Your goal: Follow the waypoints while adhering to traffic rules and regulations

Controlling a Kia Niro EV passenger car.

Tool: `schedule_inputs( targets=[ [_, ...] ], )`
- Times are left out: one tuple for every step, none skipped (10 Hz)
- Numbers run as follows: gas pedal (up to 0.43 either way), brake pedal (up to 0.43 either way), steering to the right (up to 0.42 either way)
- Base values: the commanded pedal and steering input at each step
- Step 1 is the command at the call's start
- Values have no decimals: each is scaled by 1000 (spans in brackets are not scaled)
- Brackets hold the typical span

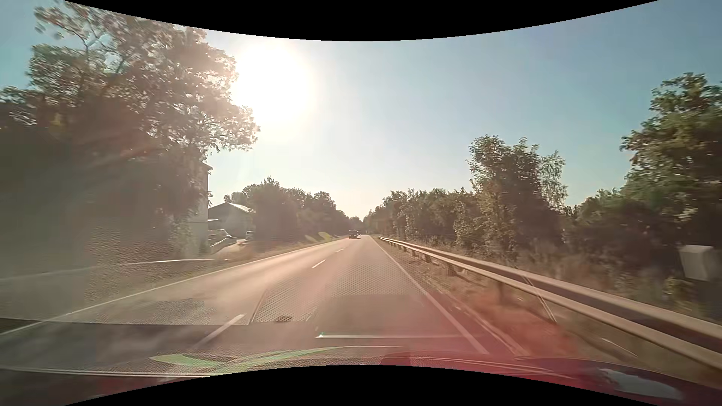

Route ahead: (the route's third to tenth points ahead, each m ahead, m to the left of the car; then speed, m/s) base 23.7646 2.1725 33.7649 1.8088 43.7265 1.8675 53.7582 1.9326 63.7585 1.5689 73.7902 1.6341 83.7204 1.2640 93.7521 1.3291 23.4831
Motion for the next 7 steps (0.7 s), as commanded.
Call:
schedule_inputs(
  targets=[
    [157,0,-3],
    [157,0,-1],
    [157,0,-1],
    [157,0,-1],
    [157,0,0],
    [157,0,0],
    [157,0,0]
  ],
)
